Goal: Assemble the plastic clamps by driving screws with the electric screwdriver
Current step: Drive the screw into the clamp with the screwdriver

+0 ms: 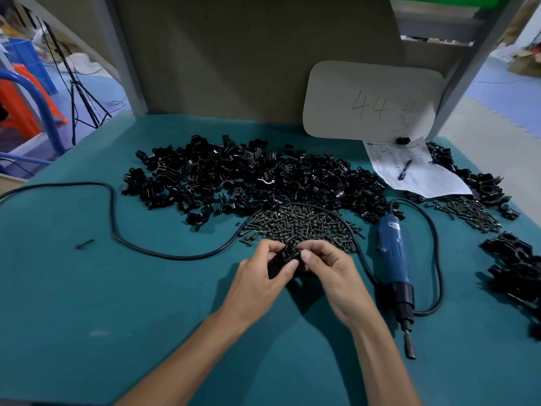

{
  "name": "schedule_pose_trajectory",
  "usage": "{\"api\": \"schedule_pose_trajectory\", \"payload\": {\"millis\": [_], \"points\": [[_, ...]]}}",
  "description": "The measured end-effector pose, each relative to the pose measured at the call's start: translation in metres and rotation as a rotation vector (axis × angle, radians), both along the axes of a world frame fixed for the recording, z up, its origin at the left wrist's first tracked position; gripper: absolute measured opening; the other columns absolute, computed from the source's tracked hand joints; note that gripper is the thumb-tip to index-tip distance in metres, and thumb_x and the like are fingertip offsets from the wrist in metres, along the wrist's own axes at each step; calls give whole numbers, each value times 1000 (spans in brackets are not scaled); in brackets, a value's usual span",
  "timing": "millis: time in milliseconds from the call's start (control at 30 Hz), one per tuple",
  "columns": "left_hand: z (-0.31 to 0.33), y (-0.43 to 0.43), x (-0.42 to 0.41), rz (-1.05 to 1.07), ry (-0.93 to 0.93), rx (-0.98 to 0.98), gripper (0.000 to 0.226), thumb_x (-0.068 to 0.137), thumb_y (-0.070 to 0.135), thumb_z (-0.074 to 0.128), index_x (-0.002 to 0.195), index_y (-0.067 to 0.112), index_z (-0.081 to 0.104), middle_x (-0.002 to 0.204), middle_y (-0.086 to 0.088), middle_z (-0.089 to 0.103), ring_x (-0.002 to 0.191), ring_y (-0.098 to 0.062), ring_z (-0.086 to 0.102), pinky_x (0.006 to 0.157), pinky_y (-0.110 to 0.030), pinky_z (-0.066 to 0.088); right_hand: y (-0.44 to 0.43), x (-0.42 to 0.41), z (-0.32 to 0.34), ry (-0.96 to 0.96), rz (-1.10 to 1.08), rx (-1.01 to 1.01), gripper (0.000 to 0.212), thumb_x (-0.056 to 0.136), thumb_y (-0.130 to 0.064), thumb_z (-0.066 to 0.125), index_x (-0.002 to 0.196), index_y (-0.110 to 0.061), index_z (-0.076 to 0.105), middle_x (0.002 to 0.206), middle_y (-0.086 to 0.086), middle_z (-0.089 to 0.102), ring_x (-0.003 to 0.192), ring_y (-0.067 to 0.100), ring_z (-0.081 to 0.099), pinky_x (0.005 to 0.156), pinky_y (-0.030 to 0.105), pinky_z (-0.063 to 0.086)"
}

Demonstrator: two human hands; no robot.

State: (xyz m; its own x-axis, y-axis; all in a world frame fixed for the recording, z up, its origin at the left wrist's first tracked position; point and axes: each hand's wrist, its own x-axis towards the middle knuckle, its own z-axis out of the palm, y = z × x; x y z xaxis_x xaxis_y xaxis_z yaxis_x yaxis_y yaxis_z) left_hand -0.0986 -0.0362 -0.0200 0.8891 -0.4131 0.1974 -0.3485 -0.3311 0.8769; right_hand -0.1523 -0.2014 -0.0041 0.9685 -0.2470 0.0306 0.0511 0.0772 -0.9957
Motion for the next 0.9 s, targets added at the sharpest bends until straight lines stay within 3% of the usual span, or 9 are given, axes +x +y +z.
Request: {"api": "schedule_pose_trajectory", "payload": {"millis": [100,233,367,533,633,700,767,833,900], "points": [[1,0,-1,3,-10,1,26,88,62,60,107,56,44,99,21,69,104,7,64,84,-14,52,0,2,-2,16,3,-48,12,98,-24,66,91,-29,75,78,-10,65,74,6,56,70,22,51],[0,0,-1,-2,-12,4,27,88,62,60,108,52,45,98,19,70,101,7,64,82,-15,52,4,3,-6,10,-42,-171,15,98,-39,66,86,-30,71,74,-10,62,69,11,55,63,30,48],[-1,0,-1,3,-14,-4,29,89,60,61,110,49,46,99,16,70,97,4,66,77,-14,52,3,3,-6,-13,-106,-262,26,87,-59,64,89,-34,71,71,-9,63,60,9,53,53,25,46],[-2,0,1,24,-18,-25,32,86,67,57,111,50,46,112,21,67,118,5,58,93,-19,52,-2,-4,2,-2,-121,-179,10,98,-32,67,100,-31,76,80,-8,68,73,9,60,67,28,52],[-2,0,1,18,6,-38,31,87,66,59,110,49,46,111,16,68,102,9,63,81,-14,54,-32,-22,15,40,-326,-467,11,97,-32,66,105,-34,73,101,-11,72,95,8,67,85,32,56],[-2,-1,0,1,25,-36,30,88,66,59,110,51,45,111,15,66,96,10,64,74,-11,53,-66,-36,24,222,-544,-840,34,91,-51,63,119,-31,66,118,-1,63,112,23,60,94,44,52],[-2,-1,0,-16,31,-28,28,89,64,59,110,52,44,111,14,66,97,9,63,73,-10,53,-94,-43,31,507,-596,-1030,70,86,-63,64,142,-23,48,137,14,50,126,39,47,98,52,44],[-1,-1,0,-33,32,-16,28,88,64,58,109,52,44,112,13,66,99,15,60,73,-7,51,-108,-42,36,724,-474,-980,92,84,-66,68,154,-18,30,139,16,53,126,41,50,95,51,44],[0,-1,-1,-46,36,1,30,86,68,55,108,53,43,112,16,65,94,24,55,71,-2,47,-115,-39,35,786,-392,-910,93,86,-62,70,154,-16,27,124,12,62,114,38,56,86,44,44]]}}
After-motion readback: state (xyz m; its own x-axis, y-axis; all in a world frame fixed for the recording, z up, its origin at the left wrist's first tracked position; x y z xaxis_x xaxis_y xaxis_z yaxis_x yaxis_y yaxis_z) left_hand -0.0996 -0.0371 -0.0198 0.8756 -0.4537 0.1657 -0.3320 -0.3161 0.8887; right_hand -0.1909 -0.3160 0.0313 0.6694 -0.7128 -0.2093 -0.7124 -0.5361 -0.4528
